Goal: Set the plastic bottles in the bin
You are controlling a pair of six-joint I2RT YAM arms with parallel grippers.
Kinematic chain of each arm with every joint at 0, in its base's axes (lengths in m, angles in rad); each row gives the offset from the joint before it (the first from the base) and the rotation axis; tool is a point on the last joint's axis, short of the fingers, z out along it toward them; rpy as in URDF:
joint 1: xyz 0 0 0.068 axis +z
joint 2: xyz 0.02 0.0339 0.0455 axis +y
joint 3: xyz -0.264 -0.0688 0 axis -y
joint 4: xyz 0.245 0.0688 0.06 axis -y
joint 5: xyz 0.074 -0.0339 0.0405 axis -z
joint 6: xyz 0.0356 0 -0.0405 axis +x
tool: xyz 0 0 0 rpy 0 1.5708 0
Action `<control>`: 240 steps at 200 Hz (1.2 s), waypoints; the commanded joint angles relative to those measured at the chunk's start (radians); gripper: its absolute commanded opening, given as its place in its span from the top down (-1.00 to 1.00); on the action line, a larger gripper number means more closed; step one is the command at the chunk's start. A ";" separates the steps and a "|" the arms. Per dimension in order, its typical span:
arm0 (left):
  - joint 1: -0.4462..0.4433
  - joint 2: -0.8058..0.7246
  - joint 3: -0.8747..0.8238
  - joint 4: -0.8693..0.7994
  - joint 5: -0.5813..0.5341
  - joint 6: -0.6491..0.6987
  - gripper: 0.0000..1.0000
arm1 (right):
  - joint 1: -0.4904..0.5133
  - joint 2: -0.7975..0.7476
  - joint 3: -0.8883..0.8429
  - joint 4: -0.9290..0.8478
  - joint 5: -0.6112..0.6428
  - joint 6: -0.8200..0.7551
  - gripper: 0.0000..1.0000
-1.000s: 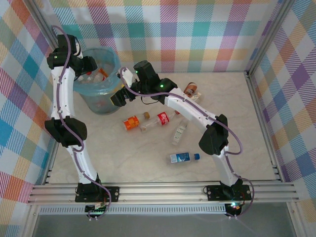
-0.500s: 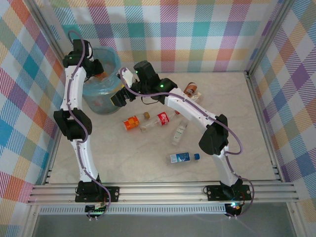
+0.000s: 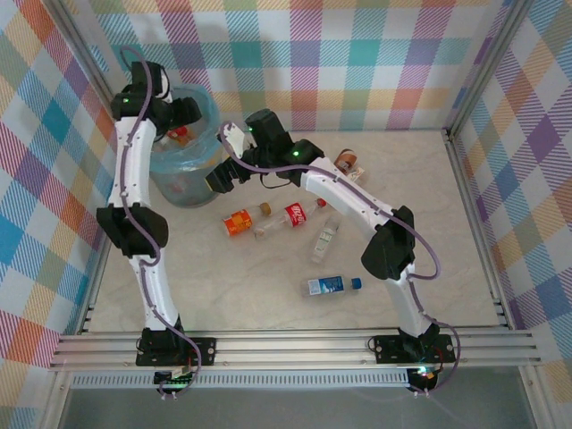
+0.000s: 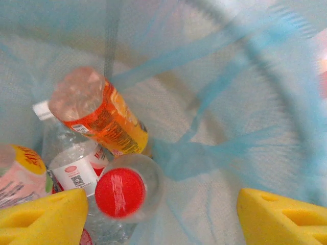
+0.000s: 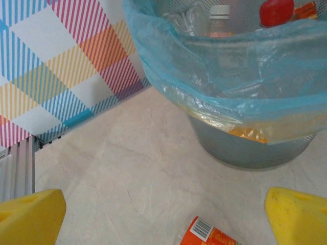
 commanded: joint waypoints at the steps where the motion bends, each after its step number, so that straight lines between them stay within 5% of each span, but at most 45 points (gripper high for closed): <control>1: -0.003 -0.179 0.037 0.000 -0.002 0.000 -0.53 | -0.014 -0.134 -0.069 -0.014 0.022 -0.034 -0.99; 36: -0.049 -0.434 -0.217 0.116 -0.055 0.067 -0.53 | -0.051 -0.289 -0.308 0.052 0.144 0.055 -0.99; 79: -0.191 -0.818 -0.700 0.350 -0.053 0.196 -0.62 | -0.065 -0.361 -0.512 0.009 0.328 0.495 -1.00; 138: -0.306 -1.181 -1.171 0.365 0.050 0.291 -0.60 | -0.065 -0.272 -0.620 -0.087 0.288 0.914 -1.00; 240: -0.328 -1.456 -1.457 0.192 -0.027 0.271 -0.60 | -0.010 -0.073 -0.639 0.009 0.288 1.242 -0.86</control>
